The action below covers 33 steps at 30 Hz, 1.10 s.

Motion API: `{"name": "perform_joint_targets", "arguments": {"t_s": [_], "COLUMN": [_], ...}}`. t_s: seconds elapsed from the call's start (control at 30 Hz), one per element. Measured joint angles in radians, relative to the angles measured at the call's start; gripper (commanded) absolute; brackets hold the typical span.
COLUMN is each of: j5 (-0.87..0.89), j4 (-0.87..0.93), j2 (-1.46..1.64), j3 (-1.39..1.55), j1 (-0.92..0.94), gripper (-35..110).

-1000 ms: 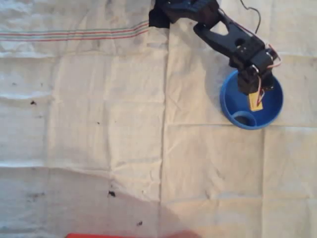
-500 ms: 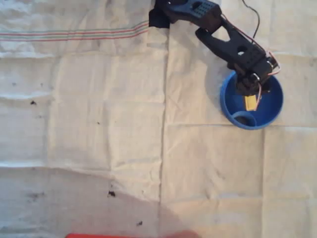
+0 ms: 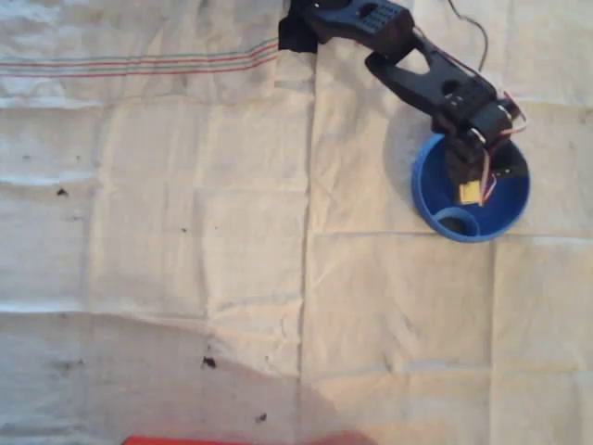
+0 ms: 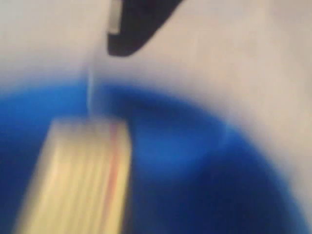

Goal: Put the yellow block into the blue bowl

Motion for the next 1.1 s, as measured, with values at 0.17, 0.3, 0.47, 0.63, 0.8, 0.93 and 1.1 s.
{"name": "perform_joint_targets", "arguments": {"t_s": [0.17,0.3,0.47,0.63,0.8,0.93,1.1], "j5": [0.025,0.087,0.227,0.402,0.555,0.664,0.733], "j4": [0.003,0.005,0.005,0.005,0.005,0.009,0.011], "j2": [0.009,0.051,0.196,0.331,0.420,0.474,0.534], "j3": [-0.026,-0.031,-0.032,-0.032,-0.032,-0.034,-0.034], "j1": [0.075,0.112,0.147,0.143,0.147,0.143,0.143], "gripper": [-4,3,0,0,0,0,0]}}
